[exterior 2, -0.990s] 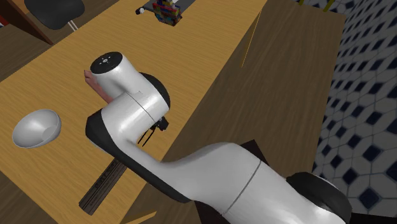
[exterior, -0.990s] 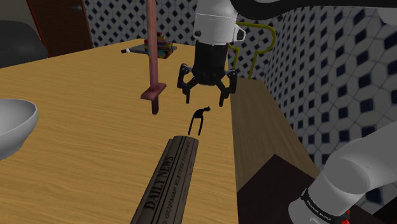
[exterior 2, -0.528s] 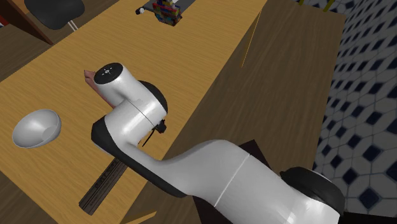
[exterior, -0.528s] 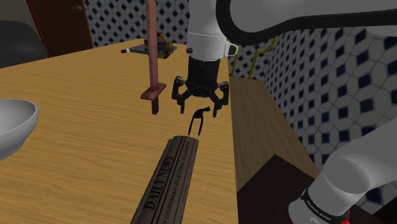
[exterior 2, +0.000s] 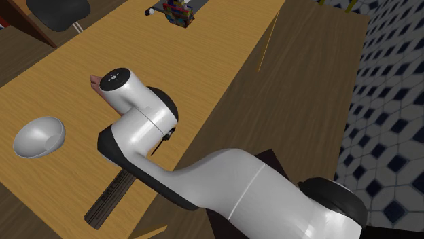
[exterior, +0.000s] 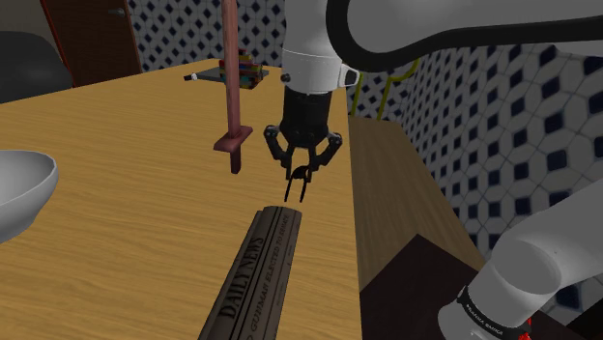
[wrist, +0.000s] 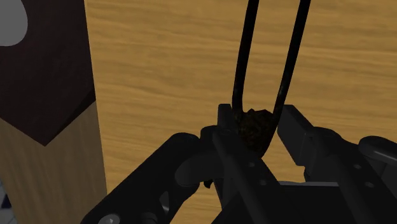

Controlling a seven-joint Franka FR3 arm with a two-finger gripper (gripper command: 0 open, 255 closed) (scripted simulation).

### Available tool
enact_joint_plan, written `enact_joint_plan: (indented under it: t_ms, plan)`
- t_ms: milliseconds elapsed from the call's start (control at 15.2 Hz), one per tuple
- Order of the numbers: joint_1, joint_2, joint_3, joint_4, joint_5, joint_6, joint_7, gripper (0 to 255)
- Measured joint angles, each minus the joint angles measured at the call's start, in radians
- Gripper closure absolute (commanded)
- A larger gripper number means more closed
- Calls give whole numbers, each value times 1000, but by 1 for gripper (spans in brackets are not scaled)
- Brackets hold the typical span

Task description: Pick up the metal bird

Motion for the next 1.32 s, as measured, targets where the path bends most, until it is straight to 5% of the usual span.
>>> enact_joint_plan:
  t_ms: [462, 1320]
  plan:
    - [2, -6, -7, 10, 5, -23, -2, 255]
    - [-15, 32, -13, 205, -24, -190, 14, 255]
